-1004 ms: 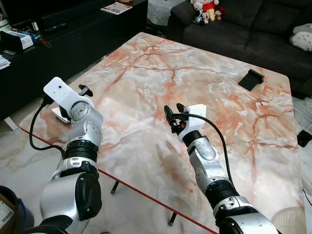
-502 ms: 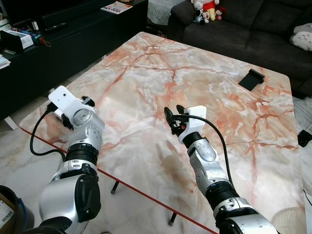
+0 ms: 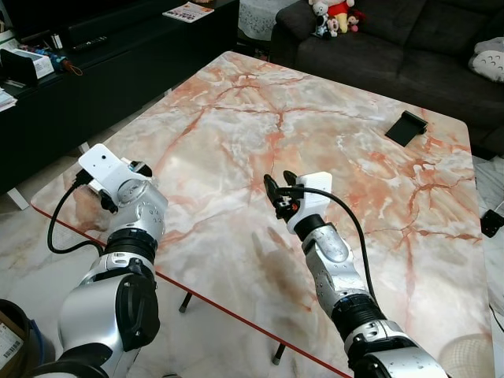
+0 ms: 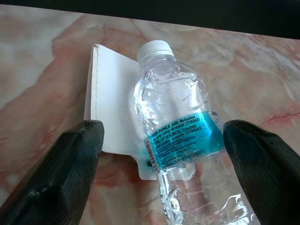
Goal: Picking trash to rubbish bin
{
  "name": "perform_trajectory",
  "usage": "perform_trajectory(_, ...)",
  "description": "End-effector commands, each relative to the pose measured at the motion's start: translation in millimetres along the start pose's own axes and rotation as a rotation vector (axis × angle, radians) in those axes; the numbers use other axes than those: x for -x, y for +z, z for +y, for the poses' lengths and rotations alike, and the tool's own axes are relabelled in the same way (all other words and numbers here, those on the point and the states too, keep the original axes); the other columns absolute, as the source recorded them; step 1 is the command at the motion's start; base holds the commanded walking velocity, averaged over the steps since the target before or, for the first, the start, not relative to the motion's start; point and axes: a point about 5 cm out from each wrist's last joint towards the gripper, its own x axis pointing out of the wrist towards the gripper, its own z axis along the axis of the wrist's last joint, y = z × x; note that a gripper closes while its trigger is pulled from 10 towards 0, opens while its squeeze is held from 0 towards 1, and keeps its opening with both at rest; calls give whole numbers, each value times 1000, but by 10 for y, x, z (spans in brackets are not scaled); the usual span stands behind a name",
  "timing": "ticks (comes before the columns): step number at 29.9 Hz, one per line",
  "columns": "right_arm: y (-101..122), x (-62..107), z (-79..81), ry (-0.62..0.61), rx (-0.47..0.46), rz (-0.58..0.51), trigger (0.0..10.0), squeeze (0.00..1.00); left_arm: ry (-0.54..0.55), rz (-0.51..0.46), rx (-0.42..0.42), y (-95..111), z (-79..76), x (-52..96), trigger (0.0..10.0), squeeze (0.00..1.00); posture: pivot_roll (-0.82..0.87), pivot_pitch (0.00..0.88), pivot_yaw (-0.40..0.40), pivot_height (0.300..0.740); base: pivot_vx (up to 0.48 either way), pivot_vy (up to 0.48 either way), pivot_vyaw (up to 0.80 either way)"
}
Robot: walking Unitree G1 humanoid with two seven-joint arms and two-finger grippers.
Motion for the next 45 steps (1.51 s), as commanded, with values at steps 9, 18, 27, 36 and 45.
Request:
perform_trajectory(9,26,17,-15,-3,5,-21,10000,0,-38,-76,46,284,-139,-5,10000,0,92,114,-105,740,0,0,0)
perform_trajectory(18,26,21,-19,-2,5,-21,10000,0,-15,5,60,199,-61,-57,10000,0,87,113,-103,740,0,0,0)
perform_trajectory(27,24,30,-23,3,7,-19,10000,0,1,42,62,116,-16,-71,10000,0,82,116,-108,740,0,0,0)
perform_trajectory(36,11,41,-11,10,5,-17,10000,0,57,104,25,-22,84,-87,10000,0,80,118,-108,740,0,0,0)
perform_trajectory(45,0,55,-8,11,5,-13,10000,0,79,236,77,-232,147,-68,10000,0,76,121,-106,740,0,0,0)
